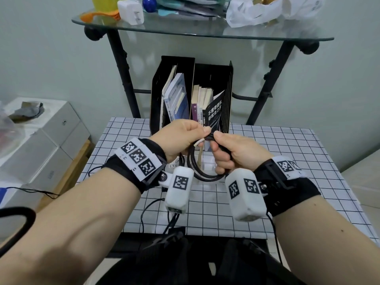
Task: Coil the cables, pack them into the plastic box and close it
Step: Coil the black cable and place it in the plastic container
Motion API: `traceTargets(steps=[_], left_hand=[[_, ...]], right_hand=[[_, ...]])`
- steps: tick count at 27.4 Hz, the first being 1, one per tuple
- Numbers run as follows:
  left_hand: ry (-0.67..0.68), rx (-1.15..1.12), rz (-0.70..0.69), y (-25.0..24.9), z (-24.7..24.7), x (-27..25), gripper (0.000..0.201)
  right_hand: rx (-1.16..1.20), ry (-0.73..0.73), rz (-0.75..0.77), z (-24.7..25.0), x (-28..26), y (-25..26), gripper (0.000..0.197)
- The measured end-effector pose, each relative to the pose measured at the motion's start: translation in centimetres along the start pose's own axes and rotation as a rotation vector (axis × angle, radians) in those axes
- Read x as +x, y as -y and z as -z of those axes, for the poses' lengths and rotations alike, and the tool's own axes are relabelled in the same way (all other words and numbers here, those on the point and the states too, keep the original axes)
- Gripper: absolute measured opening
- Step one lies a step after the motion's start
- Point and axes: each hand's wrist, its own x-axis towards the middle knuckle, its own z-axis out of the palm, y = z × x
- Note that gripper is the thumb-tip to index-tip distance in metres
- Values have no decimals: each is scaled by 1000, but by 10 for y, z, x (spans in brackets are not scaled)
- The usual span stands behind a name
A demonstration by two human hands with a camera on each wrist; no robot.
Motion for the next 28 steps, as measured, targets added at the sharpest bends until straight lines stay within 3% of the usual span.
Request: traceTargets(steps=[5,9,12,18,28], left_hand=[[34,-50,-3,4,7,4,31],[-36,-60,66,8,16,5,45],[-39,-109,79,16,24,4,40],[82,76,104,35,48,0,21],[-274,-19,137,61,80,-9,18]], right_hand=[[47,-6,-1,5,4,5,37],[84,-40,-12,7,6,9,39],[125,-57,-2,12,7,12,41],[192,-103,22,16,9,13,41],[279,-190,78,19,6,14,39]])
